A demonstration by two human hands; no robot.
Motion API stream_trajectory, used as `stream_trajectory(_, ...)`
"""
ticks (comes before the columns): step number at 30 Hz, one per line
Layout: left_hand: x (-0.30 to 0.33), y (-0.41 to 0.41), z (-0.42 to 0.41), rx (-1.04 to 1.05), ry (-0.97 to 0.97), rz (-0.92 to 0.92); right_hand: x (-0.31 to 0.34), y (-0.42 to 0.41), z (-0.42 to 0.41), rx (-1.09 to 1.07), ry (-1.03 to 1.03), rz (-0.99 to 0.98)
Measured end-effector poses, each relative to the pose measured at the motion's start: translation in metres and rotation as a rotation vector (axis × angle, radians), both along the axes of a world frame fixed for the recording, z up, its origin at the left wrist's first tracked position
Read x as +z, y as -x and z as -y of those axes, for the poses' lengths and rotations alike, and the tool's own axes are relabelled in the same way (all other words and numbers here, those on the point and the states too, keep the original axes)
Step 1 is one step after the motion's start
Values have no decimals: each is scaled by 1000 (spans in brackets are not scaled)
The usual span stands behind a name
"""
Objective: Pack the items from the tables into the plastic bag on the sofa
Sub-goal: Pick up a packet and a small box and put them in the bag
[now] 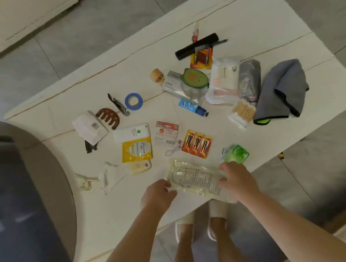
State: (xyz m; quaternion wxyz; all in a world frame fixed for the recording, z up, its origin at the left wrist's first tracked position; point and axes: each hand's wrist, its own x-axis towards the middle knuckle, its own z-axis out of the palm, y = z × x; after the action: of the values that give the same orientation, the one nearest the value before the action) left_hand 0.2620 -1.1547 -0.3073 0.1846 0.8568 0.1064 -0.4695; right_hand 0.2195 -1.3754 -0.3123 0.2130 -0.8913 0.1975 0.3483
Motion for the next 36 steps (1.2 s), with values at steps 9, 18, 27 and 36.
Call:
stream_trajectory(9, -56, -10, 25, -121, -79, 123, -66, -26, 41, 80, 226, 25)
stream_trajectory(18, -85, -13, 57, -126, -174, 166, -87, -17, 42, 53, 410, 58)
stream_trajectory(27, -96, -12, 72, -152, -336, 156, -76, 6, 73, -42, 227, 37)
stream_trajectory(36, -105, -12, 76, -199, -409, 191, -99, 18, 46, -203, 113, 199)
